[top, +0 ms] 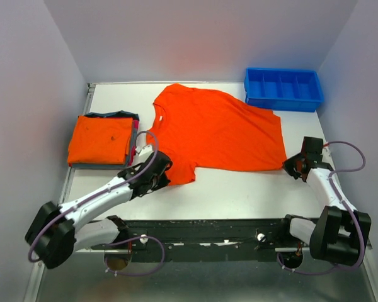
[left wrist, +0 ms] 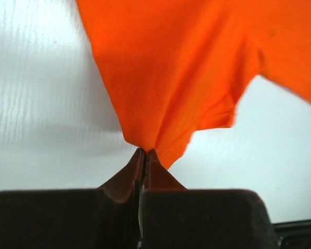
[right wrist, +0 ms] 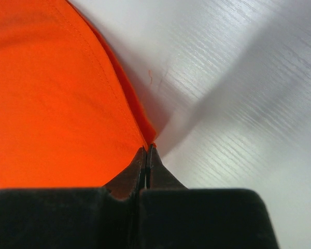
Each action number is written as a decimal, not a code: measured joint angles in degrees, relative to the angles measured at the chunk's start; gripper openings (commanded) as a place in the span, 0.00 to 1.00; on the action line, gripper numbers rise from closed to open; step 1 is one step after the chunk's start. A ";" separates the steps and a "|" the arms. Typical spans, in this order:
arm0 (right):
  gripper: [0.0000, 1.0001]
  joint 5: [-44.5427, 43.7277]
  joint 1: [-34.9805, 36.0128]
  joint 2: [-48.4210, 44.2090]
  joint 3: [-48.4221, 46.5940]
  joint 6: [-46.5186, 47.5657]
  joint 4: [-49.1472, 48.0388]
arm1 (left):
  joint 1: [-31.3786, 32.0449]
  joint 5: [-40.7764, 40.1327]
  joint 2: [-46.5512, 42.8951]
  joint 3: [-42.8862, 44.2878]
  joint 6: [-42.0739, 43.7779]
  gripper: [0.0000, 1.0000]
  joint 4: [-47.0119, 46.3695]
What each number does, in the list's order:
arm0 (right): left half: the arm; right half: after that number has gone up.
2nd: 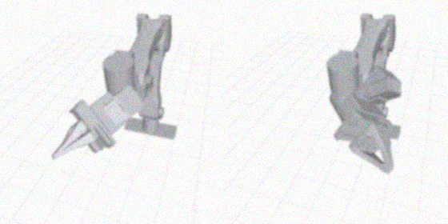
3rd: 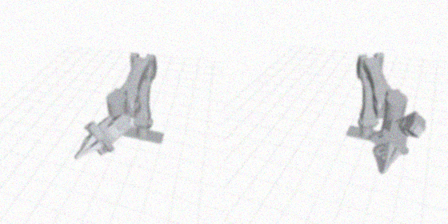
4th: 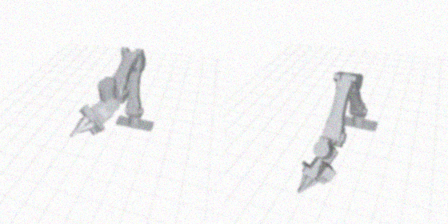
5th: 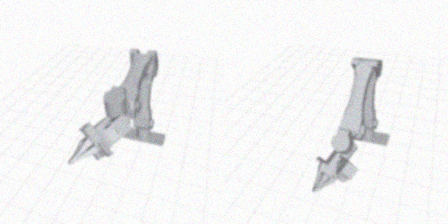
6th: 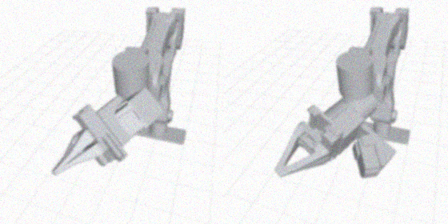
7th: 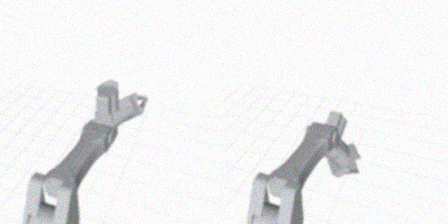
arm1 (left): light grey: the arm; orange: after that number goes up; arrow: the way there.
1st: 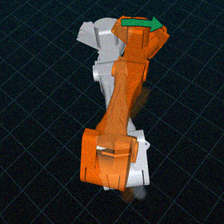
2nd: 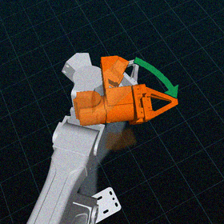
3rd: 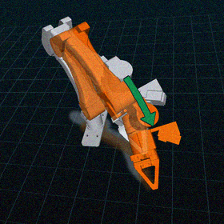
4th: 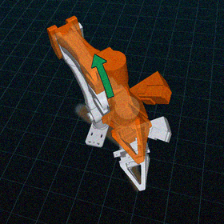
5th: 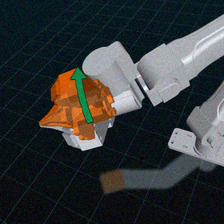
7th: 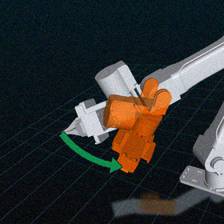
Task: Fold and stack the t-shirts
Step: Grap the side of the flattened tshirt closest away from the robot with both arms, then fold the flattened tshirt in 1/3 of the way
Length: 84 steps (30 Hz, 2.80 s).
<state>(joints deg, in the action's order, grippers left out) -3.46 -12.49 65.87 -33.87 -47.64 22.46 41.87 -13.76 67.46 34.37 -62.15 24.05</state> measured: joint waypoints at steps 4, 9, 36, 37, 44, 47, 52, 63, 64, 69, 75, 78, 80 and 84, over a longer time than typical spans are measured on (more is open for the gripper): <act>0.01 0.00 0.00 -2.36 0.07 0.81 1.97 | 0.26 -0.59 -9.99 2.16 0.20 0.00 7.21; 0.01 0.00 0.00 -5.18 0.20 1.31 4.09 | 0.26 -1.05 -12.26 7.37 1.49 0.00 12.96; 0.01 5.75 0.00 28.89 -28.92 -4.15 4.63 | -12.63 -12.33 42.38 66.88 26.12 0.00 15.65; 0.01 5.77 0.00 29.68 -29.75 -4.33 4.68 | -12.85 -12.37 43.10 68.11 26.75 0.00 15.76; 0.01 5.75 0.00 34.93 -34.82 -5.49 5.27 | -14.05 -12.35 51.25 78.42 30.47 0.00 16.57; 0.01 5.75 -0.07 36.63 -36.30 -6.36 5.64 | -14.19 -12.26 55.17 83.01 31.69 0.00 17.64; 0.01 6.93 -1.16 38.40 -37.94 -8.31 5.68 | -14.53 -11.65 58.88 87.03 33.22 0.00 18.34; 0.01 10.56 -4.07 42.16 -40.54 -12.24 4.52 | -15.93 -9.60 62.58 92.41 34.38 0.00 18.45; 0.01 10.80 -4.11 42.58 -41.16 -12.44 4.46 | -16.04 -9.35 63.10 93.13 34.53 0.00 18.34; 0.01 11.93 -4.13 44.68 -43.67 -13.20 4.00 | -16.44 -8.22 66.36 97.42 35.39 0.00 17.53; 0.07 12.00 -4.13 46.27 -45.72 -14.01 3.89 | -16.81 -7.37 69.29 99.30 36.87 0.00 14.27; 0.47 12.13 -4.13 47.47 -46.60 -13.79 3.69 | -17.05 -6.97 70.16 99.32 37.20 0.55 12.57; 0.48 12.15 -4.13 47.98 -46.77 -13.53 3.19 | -17.42 -6.14 70.60 99.32 37.42 0.87 11.15; 0.53 11.56 -4.13 45.44 -43.39 -11.13 0.76 | -18.82 -3.10 70.66 99.34 37.48 0.99 8.63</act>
<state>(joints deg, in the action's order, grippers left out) 8.10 -16.62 111.31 -77.25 -58.76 23.22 23.05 -16.86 138.12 133.71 -24.67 32.69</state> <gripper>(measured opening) 0.507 0.960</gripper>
